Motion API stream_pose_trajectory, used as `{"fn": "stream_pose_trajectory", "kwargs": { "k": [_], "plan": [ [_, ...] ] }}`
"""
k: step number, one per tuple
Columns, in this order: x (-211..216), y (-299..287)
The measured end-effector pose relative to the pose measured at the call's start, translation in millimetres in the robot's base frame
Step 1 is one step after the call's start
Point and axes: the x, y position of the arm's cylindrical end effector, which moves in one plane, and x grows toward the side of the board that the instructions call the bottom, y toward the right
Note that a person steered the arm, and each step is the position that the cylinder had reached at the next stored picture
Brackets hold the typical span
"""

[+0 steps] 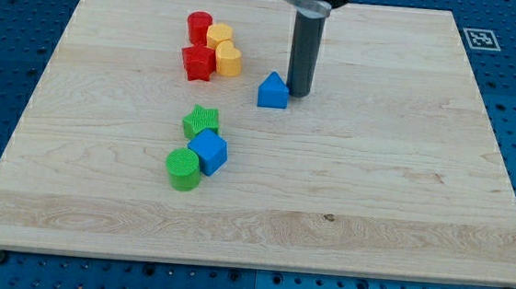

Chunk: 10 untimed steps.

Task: Push the blue triangle towards the group of the blocks

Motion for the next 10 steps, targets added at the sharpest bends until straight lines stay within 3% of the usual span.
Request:
{"fn": "stream_pose_trajectory", "kwargs": {
  "k": [2,3,5,10],
  "plan": [
    [38,-15],
    [36,-7],
    [-8,15],
    [12,-37]
  ]
}}
